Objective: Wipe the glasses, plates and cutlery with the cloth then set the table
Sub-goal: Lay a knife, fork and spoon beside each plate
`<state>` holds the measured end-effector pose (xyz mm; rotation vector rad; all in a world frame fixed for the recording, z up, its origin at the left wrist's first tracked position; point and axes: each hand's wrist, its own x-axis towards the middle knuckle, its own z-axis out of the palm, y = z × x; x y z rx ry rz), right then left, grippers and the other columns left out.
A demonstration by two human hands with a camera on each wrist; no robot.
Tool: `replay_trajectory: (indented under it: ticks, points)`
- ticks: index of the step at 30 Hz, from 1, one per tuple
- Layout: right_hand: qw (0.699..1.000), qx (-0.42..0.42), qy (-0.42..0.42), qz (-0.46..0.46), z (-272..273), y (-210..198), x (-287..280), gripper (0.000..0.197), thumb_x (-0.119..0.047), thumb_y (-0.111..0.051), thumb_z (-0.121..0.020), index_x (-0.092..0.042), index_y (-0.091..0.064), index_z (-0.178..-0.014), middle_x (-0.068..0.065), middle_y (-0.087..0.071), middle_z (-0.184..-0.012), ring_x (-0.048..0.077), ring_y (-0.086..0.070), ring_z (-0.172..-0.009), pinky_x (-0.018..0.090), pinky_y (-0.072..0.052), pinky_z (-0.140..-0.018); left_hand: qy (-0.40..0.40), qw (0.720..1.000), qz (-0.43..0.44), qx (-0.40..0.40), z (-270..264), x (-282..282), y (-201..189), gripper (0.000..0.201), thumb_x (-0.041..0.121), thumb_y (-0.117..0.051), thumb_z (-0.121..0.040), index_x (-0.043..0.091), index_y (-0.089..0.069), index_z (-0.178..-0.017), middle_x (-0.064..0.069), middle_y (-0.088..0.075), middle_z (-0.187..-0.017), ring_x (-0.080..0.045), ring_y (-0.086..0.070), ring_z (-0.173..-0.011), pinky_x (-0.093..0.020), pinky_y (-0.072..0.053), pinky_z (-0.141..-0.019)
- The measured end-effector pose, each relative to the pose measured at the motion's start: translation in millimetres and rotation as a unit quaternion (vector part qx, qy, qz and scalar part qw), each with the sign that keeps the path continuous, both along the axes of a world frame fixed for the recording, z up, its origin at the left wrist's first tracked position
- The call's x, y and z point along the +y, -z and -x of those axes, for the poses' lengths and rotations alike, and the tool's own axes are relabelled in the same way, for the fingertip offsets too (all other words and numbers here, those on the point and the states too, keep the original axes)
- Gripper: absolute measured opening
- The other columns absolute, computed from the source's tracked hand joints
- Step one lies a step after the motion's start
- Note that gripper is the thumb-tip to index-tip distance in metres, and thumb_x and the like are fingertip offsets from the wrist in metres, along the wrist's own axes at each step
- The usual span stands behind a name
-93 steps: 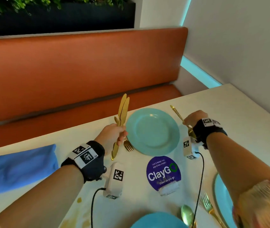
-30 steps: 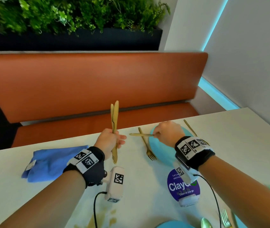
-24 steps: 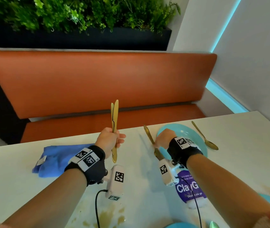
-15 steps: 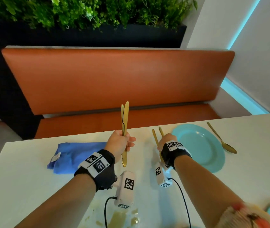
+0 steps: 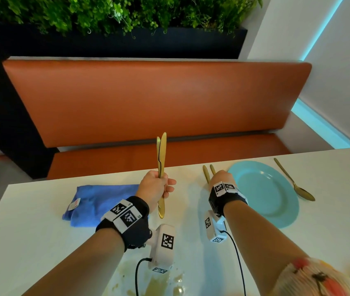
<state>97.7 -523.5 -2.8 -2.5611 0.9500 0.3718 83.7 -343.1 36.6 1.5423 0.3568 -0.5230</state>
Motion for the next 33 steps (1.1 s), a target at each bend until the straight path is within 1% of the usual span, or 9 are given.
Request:
replay_trajectory:
  ticks: [7,12,16,19,21,25,27,29,33]
  points:
    - [1.000,-0.016,0.000,-0.013,2.9,-6.2,-1.1,0.024,-0.011,-0.039,-0.096,0.000,-0.059,-0.104,0.014,-0.063,-0.119,0.029,-0.064,-0.101,0.034,-0.051,-0.079,0.023,1.000,0.012,0.008,2.5,-4.4,-2.8,0.014,0.015,-0.041,-0.100,0.006,-0.047,-0.109,-0.005,-0.063,-0.085,-0.012,-0.051,-0.060,-0.022,-0.043,-0.055]
    - [0.999,-0.035,-0.014,-0.034,6.6,-32.2,-2.0,0.020,-0.016,-0.047,-0.094,-0.001,-0.061,-0.092,0.016,-0.066,-0.107,0.033,-0.063,-0.098,0.034,-0.050,-0.079,0.025,0.998,0.055,0.037,4.3,-4.0,-8.8,0.015,0.007,-0.037,-0.100,0.004,-0.047,-0.110,-0.012,-0.064,-0.086,-0.017,-0.053,-0.062,-0.025,-0.043,-0.057]
    - [0.998,-0.020,-0.066,-0.010,6.5,-72.2,7.3,0.034,-0.034,-0.055,-0.090,-0.004,-0.064,-0.103,0.009,-0.068,-0.107,0.024,-0.064,-0.096,0.028,-0.047,-0.073,0.024,0.996,0.082,0.038,13.6,-4.7,-17.5,0.017,0.005,-0.036,-0.100,0.003,-0.049,-0.110,-0.015,-0.065,-0.091,-0.020,-0.058,-0.069,-0.027,-0.049,-0.061]
    - [0.990,-0.033,-0.104,-0.090,25.0,-100.4,19.9,0.034,-0.039,-0.050,-0.093,-0.012,-0.065,-0.107,-0.002,-0.069,-0.109,0.014,-0.063,-0.078,0.027,-0.054,-0.081,0.031,0.994,0.105,0.030,26.2,-6.7,-29.0,0.015,0.003,-0.039,-0.099,0.002,-0.049,-0.110,-0.011,-0.062,-0.090,-0.020,-0.061,-0.073,-0.029,-0.054,-0.068]
    - [0.979,-0.064,-0.095,-0.166,50.2,-117.5,29.1,0.031,-0.034,-0.056,-0.091,-0.009,-0.066,-0.107,0.000,-0.070,-0.107,0.012,-0.058,-0.068,0.030,-0.055,-0.080,0.048,0.992,0.115,0.024,38.2,-8.2,-40.1,0.013,0.002,-0.039,-0.099,0.004,-0.049,-0.106,-0.010,-0.061,-0.089,-0.020,-0.061,-0.074,-0.029,-0.054,-0.073]
    - [0.974,-0.106,-0.043,-0.195,99.4,-133.5,41.9,0.029,-0.026,-0.050,-0.095,-0.012,-0.061,-0.118,-0.002,-0.067,-0.112,0.016,-0.061,-0.077,0.027,-0.052,-0.077,0.112,0.986,0.122,-0.002,75.6,-9.9,-63.8,0.010,0.002,-0.041,-0.098,0.004,-0.048,-0.105,-0.009,-0.063,-0.092,-0.018,-0.062,-0.077,-0.028,-0.053,-0.077]
    - [0.966,-0.137,-0.047,-0.214,121.9,-136.6,45.9,0.024,-0.024,-0.056,-0.091,-0.010,-0.068,-0.107,-0.001,-0.068,-0.085,0.013,-0.057,-0.062,0.022,-0.049,-0.060,0.148,0.983,0.109,-0.020,95.8,-8.3,-69.8,0.007,0.006,-0.044,-0.098,0.007,-0.051,-0.100,-0.009,-0.065,-0.097,-0.020,-0.064,-0.084,-0.031,-0.053,-0.083]
    - [0.959,-0.170,-0.020,-0.224,148.1,-140.8,49.5,0.018,-0.022,-0.059,-0.088,-0.010,-0.071,-0.094,-0.004,-0.057,-0.063,0.008,-0.049,-0.053,0.018,-0.041,-0.051,0.168,0.980,0.097,-0.033,114.5,-5.1,-71.3,0.007,0.011,-0.047,-0.097,0.012,-0.053,-0.095,-0.011,-0.066,-0.103,-0.026,-0.064,-0.095,-0.038,-0.052,-0.092]
    - [0.956,-0.213,0.005,-0.202,197.1,-148.0,62.8,0.018,-0.022,-0.058,-0.088,-0.015,-0.067,-0.075,0.003,-0.063,-0.071,0.014,-0.050,-0.058,0.024,-0.041,-0.056,0.184,0.974,0.128,-0.035,154.2,0.5,-72.7,0.012,0.010,-0.044,-0.099,0.009,-0.053,-0.105,-0.010,-0.066,-0.093,-0.024,-0.064,-0.086,-0.038,-0.052,-0.091]
